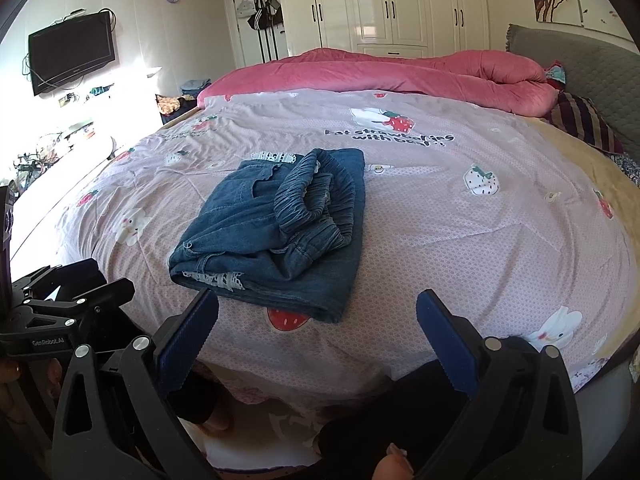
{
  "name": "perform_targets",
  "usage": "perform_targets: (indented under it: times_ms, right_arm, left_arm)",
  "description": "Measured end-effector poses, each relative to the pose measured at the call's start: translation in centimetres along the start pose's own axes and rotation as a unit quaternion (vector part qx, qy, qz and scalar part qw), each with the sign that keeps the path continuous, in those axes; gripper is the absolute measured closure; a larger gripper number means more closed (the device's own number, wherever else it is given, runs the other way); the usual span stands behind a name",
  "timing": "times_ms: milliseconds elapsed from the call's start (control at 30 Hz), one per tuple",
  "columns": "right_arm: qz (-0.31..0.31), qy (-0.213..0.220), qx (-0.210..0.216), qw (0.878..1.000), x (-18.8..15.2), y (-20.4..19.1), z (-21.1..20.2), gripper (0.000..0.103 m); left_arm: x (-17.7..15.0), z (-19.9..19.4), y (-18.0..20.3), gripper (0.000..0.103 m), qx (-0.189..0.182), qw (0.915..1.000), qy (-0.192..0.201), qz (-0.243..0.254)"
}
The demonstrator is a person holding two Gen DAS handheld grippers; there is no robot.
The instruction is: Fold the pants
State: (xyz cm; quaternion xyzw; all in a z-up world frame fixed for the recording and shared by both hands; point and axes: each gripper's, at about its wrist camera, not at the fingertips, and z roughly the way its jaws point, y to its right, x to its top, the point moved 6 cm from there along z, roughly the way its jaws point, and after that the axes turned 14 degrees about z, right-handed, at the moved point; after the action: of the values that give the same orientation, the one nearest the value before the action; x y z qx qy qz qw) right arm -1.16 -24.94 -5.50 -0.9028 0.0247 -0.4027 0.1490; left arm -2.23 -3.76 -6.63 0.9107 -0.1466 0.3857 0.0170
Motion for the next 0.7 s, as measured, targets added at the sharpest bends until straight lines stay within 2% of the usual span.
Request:
perform_targets:
  times_ms: [700]
  right_arm:
    - [-0.004,0.0,-0.007,1.0,-0.3,-0.22,-0.06,0.004]
  left_arm:
    - [0.29,-0.38,-0.13,0.01,0.01,0.9999,0.005,0.006]
